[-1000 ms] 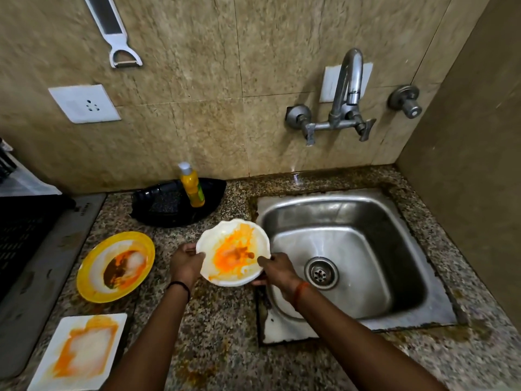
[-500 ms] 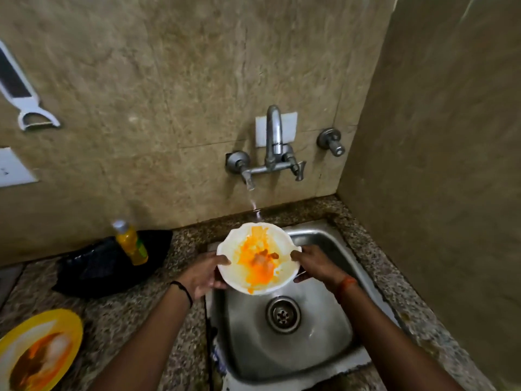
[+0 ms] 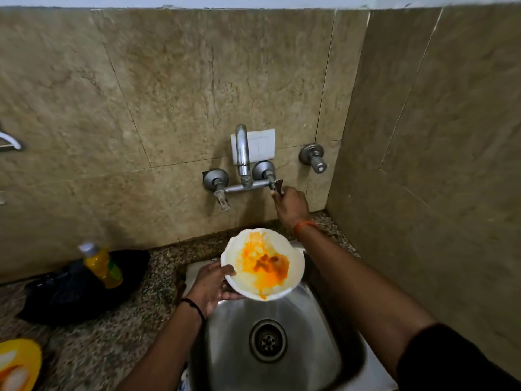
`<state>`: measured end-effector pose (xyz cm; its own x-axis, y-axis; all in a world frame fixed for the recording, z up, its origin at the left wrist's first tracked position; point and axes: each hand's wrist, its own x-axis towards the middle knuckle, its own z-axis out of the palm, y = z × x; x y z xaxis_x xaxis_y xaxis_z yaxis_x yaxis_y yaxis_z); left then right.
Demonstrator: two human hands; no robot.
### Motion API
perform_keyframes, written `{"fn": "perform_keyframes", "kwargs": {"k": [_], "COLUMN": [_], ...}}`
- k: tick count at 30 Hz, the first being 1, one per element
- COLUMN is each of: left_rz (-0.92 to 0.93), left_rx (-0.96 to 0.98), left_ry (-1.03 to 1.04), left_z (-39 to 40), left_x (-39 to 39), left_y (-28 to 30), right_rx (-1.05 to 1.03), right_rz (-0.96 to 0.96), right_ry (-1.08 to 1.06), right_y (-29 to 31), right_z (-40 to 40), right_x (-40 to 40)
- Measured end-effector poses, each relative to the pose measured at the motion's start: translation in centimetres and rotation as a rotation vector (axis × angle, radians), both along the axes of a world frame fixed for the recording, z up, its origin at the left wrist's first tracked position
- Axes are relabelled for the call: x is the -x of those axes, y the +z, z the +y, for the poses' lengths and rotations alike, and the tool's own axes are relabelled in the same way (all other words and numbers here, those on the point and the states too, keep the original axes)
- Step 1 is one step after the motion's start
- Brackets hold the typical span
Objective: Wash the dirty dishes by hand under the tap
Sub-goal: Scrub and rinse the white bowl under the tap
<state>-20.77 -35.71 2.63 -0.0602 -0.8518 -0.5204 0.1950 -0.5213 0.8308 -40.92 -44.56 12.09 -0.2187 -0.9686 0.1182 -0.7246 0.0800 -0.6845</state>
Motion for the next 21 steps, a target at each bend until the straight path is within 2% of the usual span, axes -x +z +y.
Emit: {"fn": "perform_keyframes", "kwargs": {"k": [5, 17, 19, 21], "left_rz": [0.001, 0.051, 0.07, 0.088], "left_rx": [0.008, 0.006, 0.002, -0.001], "left_ry": [0.036, 0.089, 0.087, 0.085], "left_z": [0.1, 0.0, 0.1, 0.0], "left_x": [0.2, 0.8, 0.9, 1.0], "left_y": [0.0, -0.6, -0.9, -1.2], "right_rx": [0.031, -0.037, -0.025, 0.032], "right_rz": [0.101, -0.273, -0.222, -0.016], "right_ry": [0.006, 0.003, 0.014, 0.073], "right_y": [-0.1, -0.4, -0.7, -2.3], "right_z": [-1.6, -1.8, -0.1, 2.7], "right_x": [-0.5, 0.4, 0.4, -0.5]}}
